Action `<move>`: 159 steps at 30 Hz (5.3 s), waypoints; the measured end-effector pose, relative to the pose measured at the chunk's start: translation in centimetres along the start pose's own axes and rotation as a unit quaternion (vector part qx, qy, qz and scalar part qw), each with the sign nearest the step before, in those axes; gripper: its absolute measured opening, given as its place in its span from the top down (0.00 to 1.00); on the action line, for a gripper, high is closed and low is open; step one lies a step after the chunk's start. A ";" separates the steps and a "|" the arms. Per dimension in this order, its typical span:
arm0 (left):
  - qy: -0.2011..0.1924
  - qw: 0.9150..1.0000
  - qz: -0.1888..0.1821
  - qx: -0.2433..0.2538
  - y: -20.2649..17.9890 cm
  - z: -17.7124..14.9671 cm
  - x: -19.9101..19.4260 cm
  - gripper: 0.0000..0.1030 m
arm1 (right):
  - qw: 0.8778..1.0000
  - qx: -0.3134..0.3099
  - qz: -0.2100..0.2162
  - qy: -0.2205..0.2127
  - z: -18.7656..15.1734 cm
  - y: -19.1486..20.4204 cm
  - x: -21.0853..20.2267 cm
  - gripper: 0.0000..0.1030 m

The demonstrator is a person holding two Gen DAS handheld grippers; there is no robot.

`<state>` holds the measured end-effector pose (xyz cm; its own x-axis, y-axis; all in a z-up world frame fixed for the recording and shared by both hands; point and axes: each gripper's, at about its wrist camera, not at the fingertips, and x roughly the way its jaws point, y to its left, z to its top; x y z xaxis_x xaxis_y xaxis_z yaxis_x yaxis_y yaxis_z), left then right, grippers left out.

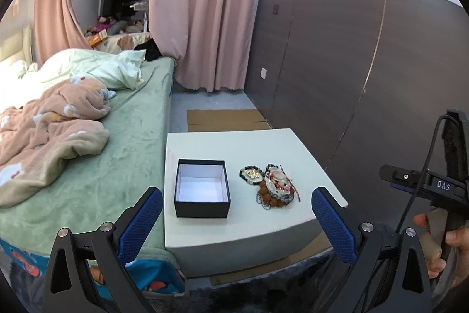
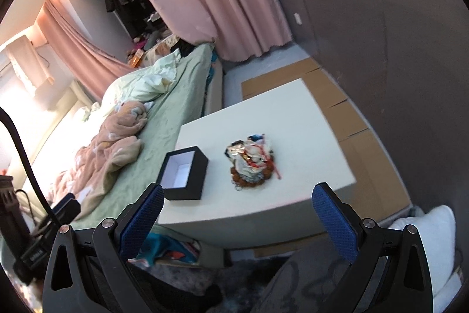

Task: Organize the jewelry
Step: 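Lower the right gripper onto the red-string bracelet and white pouch, close, then lift the red-string bracelet with the right gripper and carry it over the black box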

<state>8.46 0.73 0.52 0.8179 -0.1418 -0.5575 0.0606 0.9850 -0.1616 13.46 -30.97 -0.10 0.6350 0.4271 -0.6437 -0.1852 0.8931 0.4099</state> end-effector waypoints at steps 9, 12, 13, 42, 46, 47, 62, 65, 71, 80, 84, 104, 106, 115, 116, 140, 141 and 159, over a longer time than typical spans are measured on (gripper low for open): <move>0.044 0.998 -0.035 -0.006 0.7 1.8 5.6 0.19 | 0.999 0.027 0.015 0.035 3.1 -0.9 5.8 0.11; 0.059 0.997 -0.044 -0.005 0.4 2.1 7.5 0.26 | 0.997 0.041 0.020 0.056 3.8 -1.7 8.1 0.18; 0.063 0.997 -0.046 -0.005 0.3 2.2 8.2 0.28 | 0.997 0.043 0.017 0.060 4.0 -1.9 8.6 0.18; 0.193 0.977 -0.087 0.025 -0.9 3.8 24.0 0.39 | 0.976 0.078 -0.043 0.196 1.5 -8.8 21.8 0.48; 0.198 0.975 -0.094 0.024 -1.0 3.8 25.3 0.39 | 0.973 0.067 -0.033 0.220 0.9 -8.7 22.8 0.52; 0.199 0.975 -0.095 0.022 -1.0 3.7 25.5 0.39 | 0.973 0.061 -0.035 0.221 0.9 -8.7 23.0 0.55; 0.217 0.972 -0.093 0.015 -0.8 2.4 26.7 0.39 | 0.969 0.045 -0.023 0.240 0.3 -7.8 24.1 0.87; 0.216 0.972 -0.096 0.022 -1.3 2.5 26.4 0.39 | 0.970 0.040 -0.024 0.240 0.2 -7.8 24.1 0.86; 0.220 0.970 -0.097 0.029 -1.4 2.9 26.2 0.39 | 0.970 0.023 -0.011 0.241 0.2 -7.4 24.0 0.71; 0.236 0.965 -0.096 0.057 -2.7 3.7 26.7 0.39 | 0.966 -0.022 0.006 0.258 -0.1 -6.0 25.3 0.97; 0.236 0.965 -0.093 0.070 -3.3 3.8 26.9 0.39 | 0.970 -0.024 0.011 0.242 -0.1 -5.6 24.6 0.97; 0.248 0.957 -0.109 0.108 -5.7 3.3 28.8 0.46 | 0.986 0.111 0.117 0.032 3.3 -7.4 15.1 0.97; 0.251 0.954 -0.115 0.113 -6.1 3.0 29.0 0.48 | 0.987 0.117 0.109 0.015 3.7 -7.6 14.7 0.97; 0.263 0.940 -0.136 0.170 -8.4 0.9 30.2 0.50 | 0.985 0.148 0.092 0.012 4.0 -8.8 15.3 0.97; 0.263 0.939 -0.135 0.179 -8.7 0.6 30.3 0.50 | 0.985 0.148 0.090 0.014 3.9 -8.8 15.2 0.97; 0.203 0.954 -0.200 0.095 -5.5 5.0 27.5 0.98 | 0.987 0.144 0.072 0.026 3.7 -8.0 16.2 0.97; 0.197 0.955 -0.207 0.087 -5.2 5.6 27.1 0.98 | 0.987 0.143 0.074 0.023 3.8 -7.8 16.1 0.97; 0.119 0.973 -0.199 -0.004 3.7 9.5 21.9 0.98 | 0.980 0.110 0.167 -0.023 3.8 1.1 17.5 0.97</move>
<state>32.05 2.19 -4.56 0.5742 -0.5320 -0.6223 0.3400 0.8464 -0.4098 27.20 -23.01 -8.49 0.6002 0.6792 -0.4223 -0.2254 0.6502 0.7255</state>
